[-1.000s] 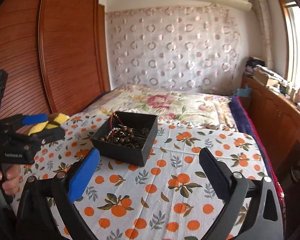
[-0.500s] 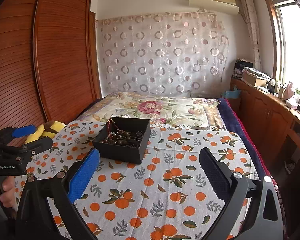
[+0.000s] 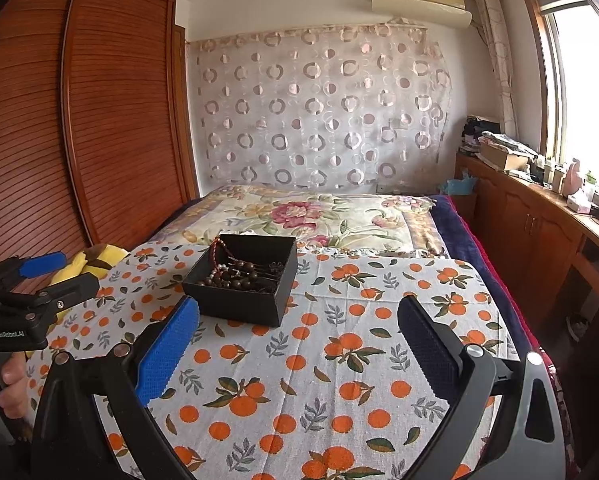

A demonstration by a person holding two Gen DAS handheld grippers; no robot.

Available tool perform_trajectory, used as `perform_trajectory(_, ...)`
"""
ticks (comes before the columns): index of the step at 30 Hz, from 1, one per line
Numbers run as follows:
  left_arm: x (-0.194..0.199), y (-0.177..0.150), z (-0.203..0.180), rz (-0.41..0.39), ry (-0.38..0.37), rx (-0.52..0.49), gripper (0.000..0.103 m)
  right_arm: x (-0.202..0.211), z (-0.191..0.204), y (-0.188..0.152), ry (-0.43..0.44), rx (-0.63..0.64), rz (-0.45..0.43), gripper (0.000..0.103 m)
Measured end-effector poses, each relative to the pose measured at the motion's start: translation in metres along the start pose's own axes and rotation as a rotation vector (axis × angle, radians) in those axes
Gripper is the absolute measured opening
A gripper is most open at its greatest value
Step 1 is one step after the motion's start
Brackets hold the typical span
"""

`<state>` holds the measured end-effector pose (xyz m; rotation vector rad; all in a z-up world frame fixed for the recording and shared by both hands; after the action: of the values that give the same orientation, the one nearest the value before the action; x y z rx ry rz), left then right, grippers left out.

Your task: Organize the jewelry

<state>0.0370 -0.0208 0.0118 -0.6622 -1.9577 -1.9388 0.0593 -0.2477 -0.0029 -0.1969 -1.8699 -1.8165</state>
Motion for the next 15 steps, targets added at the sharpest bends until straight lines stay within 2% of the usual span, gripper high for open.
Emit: perform_trajectory(15, 0.0043, 0.0009, 0.0002, -0.007, 0.006, -0.001, 0.095, 0.0010, -0.0032, 0.0014, -0.005, -0.002, -0.003, 0.100)
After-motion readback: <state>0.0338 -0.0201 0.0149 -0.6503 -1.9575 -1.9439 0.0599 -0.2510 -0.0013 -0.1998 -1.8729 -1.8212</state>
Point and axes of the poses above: each gripper's, at about its wrist camera, not at the fingertips, and x roughly against the way its jaws point, z to its left, y to its top, the point moved 1 cm from there along -x, roughly the way its jaws point, and after that the axes turned 3 degrees about -y, right-handed, at the moved point
